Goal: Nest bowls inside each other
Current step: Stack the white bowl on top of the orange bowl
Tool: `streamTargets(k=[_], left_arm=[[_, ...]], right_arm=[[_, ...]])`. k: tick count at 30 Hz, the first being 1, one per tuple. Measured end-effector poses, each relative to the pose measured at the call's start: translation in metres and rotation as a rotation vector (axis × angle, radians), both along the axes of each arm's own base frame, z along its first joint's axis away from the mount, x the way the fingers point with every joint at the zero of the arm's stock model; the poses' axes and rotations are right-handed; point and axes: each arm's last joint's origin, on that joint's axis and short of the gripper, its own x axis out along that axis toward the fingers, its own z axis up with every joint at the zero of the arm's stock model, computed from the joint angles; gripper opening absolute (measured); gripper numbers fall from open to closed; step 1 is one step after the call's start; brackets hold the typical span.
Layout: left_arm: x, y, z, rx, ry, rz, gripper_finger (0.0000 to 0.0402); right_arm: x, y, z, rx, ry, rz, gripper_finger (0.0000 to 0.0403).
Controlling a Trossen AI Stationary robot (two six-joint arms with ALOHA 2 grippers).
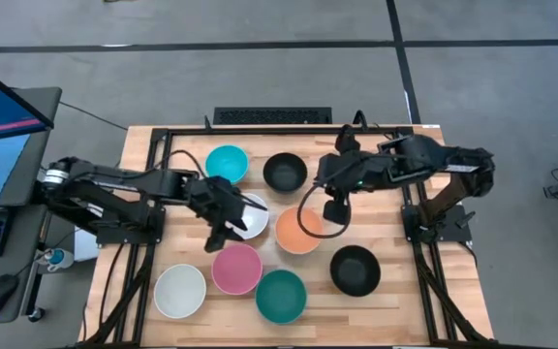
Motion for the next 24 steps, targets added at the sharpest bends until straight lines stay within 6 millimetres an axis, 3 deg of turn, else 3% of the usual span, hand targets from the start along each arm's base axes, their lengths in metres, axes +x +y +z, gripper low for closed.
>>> streamTargets(k=[9, 13, 19, 24], left_arm=[[0.008, 0.031, 0.001, -0.010, -0.048, 0.115, 0.0153], [0.007, 0.034, -0.001, -0.008, -0.045, 0.095, 0.0153], [0.002, 0.041, -0.021, -0.051, 0.028, 0.150, 0.0153], [0.007, 0.038, -0.017, -0.169, 0.011, 0.244, 0.0153]], right_arm=[[-0.013, 0.024, 0.009, 0.002, -0.052, 0.124, 0.0064], [-0.015, 0.035, 0.014, 0.004, -0.104, 0.157, 0.0064], [-0.015, 0.045, 0.015, -0.010, -0.125, 0.216, 0.0064], [-0.015, 0.045, 0.015, -0.023, -0.122, 0.226, 0.0064]])
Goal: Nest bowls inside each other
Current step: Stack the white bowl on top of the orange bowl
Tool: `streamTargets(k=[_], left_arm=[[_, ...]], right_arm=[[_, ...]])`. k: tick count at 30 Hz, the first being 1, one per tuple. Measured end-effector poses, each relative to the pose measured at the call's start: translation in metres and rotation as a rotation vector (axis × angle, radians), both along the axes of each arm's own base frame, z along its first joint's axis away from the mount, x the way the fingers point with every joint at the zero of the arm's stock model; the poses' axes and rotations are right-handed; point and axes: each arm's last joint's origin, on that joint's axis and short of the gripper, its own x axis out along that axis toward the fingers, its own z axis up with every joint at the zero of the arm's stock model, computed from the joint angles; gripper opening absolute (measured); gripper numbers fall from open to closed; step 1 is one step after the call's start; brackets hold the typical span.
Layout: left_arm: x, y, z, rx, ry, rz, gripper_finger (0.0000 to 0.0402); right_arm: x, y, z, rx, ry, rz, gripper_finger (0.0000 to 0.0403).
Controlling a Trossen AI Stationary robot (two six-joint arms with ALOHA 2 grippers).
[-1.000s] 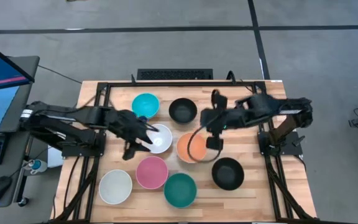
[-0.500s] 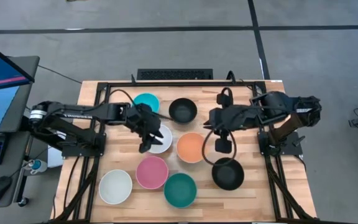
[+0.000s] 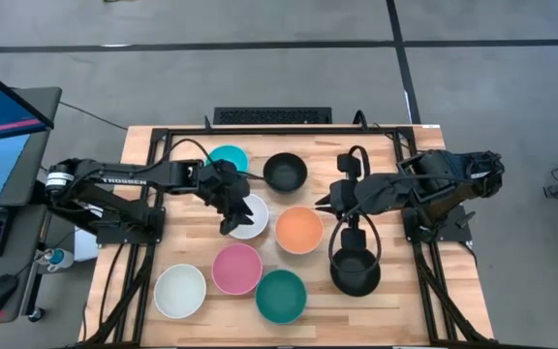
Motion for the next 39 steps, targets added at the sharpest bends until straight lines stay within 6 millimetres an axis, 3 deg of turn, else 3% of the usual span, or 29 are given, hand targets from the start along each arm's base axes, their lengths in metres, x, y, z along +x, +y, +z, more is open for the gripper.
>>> streamTargets(k=[4, 10, 15, 25, 33, 39], left_arm=[[0.005, -0.002, 0.007, -0.052, -0.065, 0.041, 0.0153], [0.003, -0.002, 0.003, -0.043, -0.019, 0.073, 0.0153], [0.000, 0.002, -0.001, -0.004, 0.046, 0.223, 0.0153], [0.000, 0.008, -0.001, -0.096, 0.072, 0.448, 0.0153], [0.000, 0.008, -0.001, 0.031, 0.052, 0.383, 0.0153], [0.000, 0.007, -0.002, 0.250, 0.028, 0.177, 0.0153]], right_arm=[[0.001, -0.003, 0.000, -0.018, 0.006, 0.004, 0.0064], [0.002, -0.007, -0.001, -0.018, 0.008, -0.014, 0.0064], [0.003, -0.009, -0.001, -0.017, 0.008, -0.021, 0.0064], [0.003, -0.009, -0.001, -0.023, 0.010, -0.016, 0.0064], [0.002, -0.009, -0.001, -0.040, 0.020, -0.004, 0.0064], [0.002, -0.009, -0.001, -0.046, 0.020, 0.002, 0.0064]])
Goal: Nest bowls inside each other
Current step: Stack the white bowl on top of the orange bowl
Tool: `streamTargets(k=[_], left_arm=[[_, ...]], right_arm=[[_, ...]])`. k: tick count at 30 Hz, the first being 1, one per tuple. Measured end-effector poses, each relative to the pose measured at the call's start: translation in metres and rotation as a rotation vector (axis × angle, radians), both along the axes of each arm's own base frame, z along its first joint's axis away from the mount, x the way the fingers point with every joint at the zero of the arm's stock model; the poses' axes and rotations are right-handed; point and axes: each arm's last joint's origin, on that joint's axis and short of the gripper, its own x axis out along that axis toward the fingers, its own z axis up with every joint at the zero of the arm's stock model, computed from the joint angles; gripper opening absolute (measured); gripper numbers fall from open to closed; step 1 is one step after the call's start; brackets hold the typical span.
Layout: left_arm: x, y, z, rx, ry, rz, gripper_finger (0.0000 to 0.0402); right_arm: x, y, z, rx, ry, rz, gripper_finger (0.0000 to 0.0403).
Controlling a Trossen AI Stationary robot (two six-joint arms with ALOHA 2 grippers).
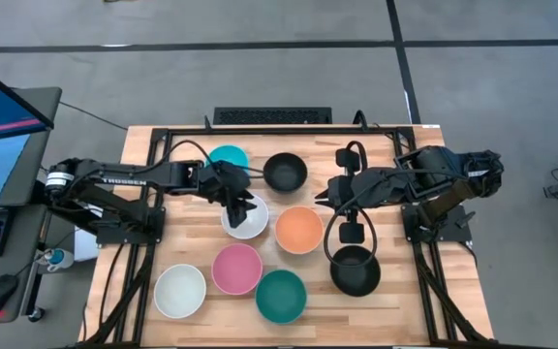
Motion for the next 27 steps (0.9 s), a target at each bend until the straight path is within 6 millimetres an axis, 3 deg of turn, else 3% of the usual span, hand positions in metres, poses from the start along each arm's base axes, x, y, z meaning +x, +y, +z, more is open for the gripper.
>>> streamTargets(k=[5, 17, 21, 27], left_arm=[[0.000, 0.000, 0.000, 0.041, 0.003, -0.019, 0.0153], [0.000, 0.005, -0.004, 0.125, 0.036, 0.131, 0.0153], [0.006, 0.003, -0.014, 0.090, 0.081, -0.013, 0.0153], [0.018, -0.008, -0.049, -0.023, 0.247, -0.162, 0.0153]], right_arm=[[0.000, 0.000, 0.000, -0.004, 0.001, 0.004, 0.0064], [0.001, -0.004, 0.000, -0.014, 0.002, -0.001, 0.0064], [0.001, -0.003, 0.000, -0.013, 0.002, -0.001, 0.0064], [0.001, -0.004, -0.001, -0.017, 0.011, -0.002, 0.0064]])
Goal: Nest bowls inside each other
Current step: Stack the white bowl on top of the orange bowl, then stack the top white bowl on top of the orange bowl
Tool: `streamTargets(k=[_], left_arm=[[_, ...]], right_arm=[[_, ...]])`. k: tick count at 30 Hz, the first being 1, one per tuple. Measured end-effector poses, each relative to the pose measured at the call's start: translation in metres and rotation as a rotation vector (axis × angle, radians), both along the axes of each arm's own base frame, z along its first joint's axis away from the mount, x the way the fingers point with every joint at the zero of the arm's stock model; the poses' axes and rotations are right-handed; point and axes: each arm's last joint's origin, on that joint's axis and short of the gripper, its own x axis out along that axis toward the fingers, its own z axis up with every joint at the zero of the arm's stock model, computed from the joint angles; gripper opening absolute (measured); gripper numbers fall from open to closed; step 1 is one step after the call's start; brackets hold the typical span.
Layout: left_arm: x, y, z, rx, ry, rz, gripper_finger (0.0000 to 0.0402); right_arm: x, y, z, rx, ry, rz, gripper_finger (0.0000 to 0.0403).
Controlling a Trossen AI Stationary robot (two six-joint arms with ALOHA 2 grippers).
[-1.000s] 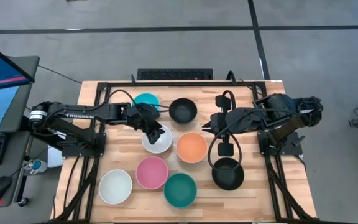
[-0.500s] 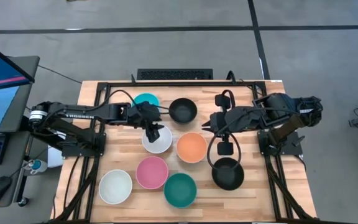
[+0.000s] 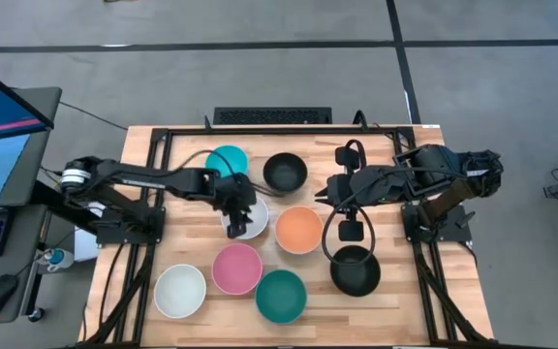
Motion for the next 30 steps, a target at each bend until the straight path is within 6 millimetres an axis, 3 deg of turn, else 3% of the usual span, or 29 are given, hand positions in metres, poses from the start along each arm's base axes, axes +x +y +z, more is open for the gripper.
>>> streamTargets(k=[5, 10, 21, 30], left_arm=[[0.016, -0.014, -0.030, -0.103, 0.100, -0.033, 0.0153], [0.020, -0.033, -0.043, -0.163, 0.147, -0.107, 0.0153], [0.029, -0.037, -0.013, -0.135, 0.006, -0.097, 0.0153], [0.034, -0.054, 0.001, -0.161, -0.029, -0.115, 0.0153]], right_arm=[[0.000, 0.000, 0.000, 0.004, 0.006, -0.005, 0.0064], [-0.001, 0.000, -0.001, 0.002, 0.013, -0.006, 0.0064], [0.000, -0.009, -0.002, 0.003, 0.031, -0.042, 0.0064], [-0.001, -0.011, -0.004, 0.004, 0.056, -0.053, 0.0064]])
